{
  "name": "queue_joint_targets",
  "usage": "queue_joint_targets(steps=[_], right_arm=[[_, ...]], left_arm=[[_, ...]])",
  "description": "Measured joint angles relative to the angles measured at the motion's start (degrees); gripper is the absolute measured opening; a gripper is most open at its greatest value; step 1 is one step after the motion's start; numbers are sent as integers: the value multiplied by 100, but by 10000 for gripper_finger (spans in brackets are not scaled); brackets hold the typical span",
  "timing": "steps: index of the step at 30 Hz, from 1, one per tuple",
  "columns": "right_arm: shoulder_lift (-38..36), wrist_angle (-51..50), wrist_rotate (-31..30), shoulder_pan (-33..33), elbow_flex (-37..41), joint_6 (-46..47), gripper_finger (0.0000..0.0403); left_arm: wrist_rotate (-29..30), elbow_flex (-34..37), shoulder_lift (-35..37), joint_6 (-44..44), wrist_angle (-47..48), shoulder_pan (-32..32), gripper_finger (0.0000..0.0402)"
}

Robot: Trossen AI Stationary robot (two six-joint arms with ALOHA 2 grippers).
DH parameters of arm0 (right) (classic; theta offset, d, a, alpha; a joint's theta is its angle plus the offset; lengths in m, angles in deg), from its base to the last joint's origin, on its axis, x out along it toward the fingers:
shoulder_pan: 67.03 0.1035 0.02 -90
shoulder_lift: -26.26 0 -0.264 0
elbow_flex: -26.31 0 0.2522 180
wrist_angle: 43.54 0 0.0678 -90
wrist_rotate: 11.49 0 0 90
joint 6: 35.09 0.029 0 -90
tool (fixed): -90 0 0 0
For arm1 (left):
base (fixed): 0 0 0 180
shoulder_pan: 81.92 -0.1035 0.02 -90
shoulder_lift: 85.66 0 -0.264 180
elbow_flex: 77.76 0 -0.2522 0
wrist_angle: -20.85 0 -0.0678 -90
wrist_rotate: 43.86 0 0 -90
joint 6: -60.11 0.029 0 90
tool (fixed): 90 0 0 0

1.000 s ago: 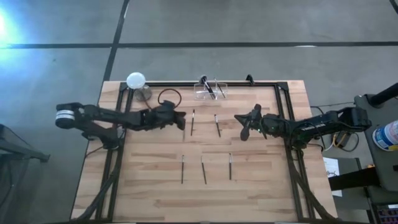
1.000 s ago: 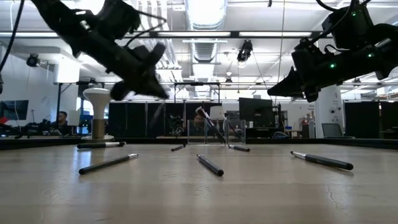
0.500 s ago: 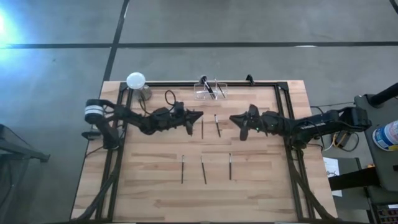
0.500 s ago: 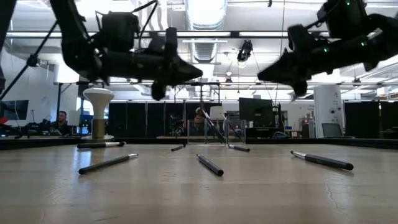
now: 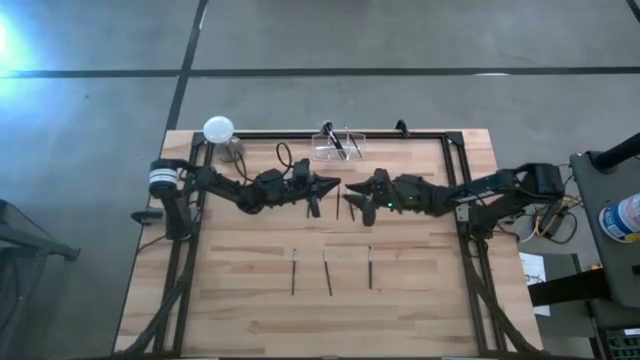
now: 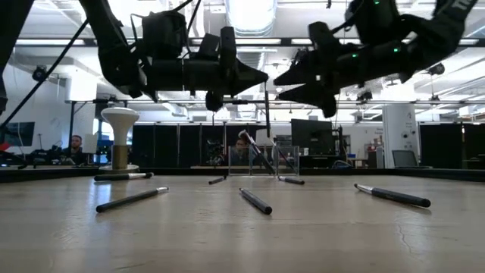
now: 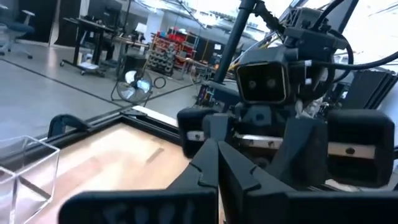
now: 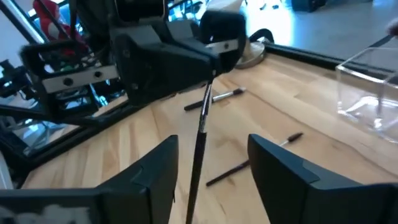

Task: Pick & Place Makeup Brushes
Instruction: Put the black eyeshadow brush into the transparent organizer

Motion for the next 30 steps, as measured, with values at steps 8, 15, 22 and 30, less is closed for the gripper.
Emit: queue_joint_targets(steps=[8,15,22,30], right_arm=[[673,-1,90,-40,-598,-7,182],[813,17,20,-55,-721,-174,101],[748,114,-77,-54,-702,-675,18],[723,18,-66,-82,-699,-990,15]], left_arm=[[2,22,32,99,0,0,0],[4,22,34,91,0,0,0],[-22,22,77,-291,-5,-31,0],[-376,69,715,-383,1138,-238,28]])
